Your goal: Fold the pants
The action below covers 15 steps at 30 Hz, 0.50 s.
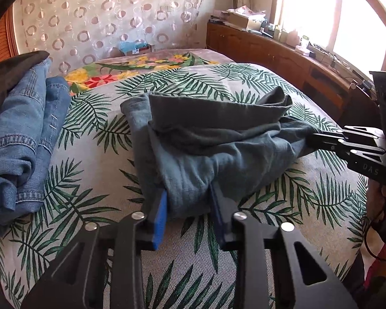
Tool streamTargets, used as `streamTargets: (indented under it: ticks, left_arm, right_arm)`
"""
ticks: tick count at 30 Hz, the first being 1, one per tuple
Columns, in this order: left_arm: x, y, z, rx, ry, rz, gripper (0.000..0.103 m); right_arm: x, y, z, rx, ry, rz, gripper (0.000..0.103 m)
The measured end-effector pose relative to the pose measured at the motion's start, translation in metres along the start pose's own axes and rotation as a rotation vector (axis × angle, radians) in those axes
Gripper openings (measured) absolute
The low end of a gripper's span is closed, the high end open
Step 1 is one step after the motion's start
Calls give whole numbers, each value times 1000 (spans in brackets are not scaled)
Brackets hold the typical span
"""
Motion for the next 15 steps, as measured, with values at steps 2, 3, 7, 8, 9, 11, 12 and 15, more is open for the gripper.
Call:
streamTargets:
  ticks: [2, 3, 7, 8, 9, 11, 12, 15]
  left_arm:
    - [-1, 0, -2, 10, -6, -5, 19]
    - [-1, -1, -3, 15, -7, -6, 17]
    - [-2, -5, -18, 31, -35, -4, 13]
    - [-1, -6, -23, 39, -44, -3, 13]
    - [0, -7, -27, 44, -50, -3, 13]
    - [4, -12, -36, 52, -56, 9, 13]
    - [7, -14, -40, 54, -58, 15, 13]
    - [16, -24, -48, 63, -63, 26, 13]
  right_arm:
    - [2, 0, -2, 3, -4, -1, 7]
    - [3, -1, -3, 2, -6, 1, 7]
    - [4, 1, -10, 3, -15, 5, 7]
    - [3, 1, -12, -1, -17, 7, 7]
    - [4, 0, -16, -5, -20, 10, 7]
    - [8, 0, -24, -11, -22, 12, 7]
    - [10, 0, -28, -14, -21, 11, 7]
    - [18, 0, -40, -16, -18, 3, 7]
Point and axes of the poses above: each gripper's, at about its wrist camera, not at the fingertips, and z roughly the way its jaws point, y to its left, x to its underside, the point moved 5 cm from there along z, roughly the way its jaws point, and after that the axes turned 1 degree about -z, right-handed, at the moved point
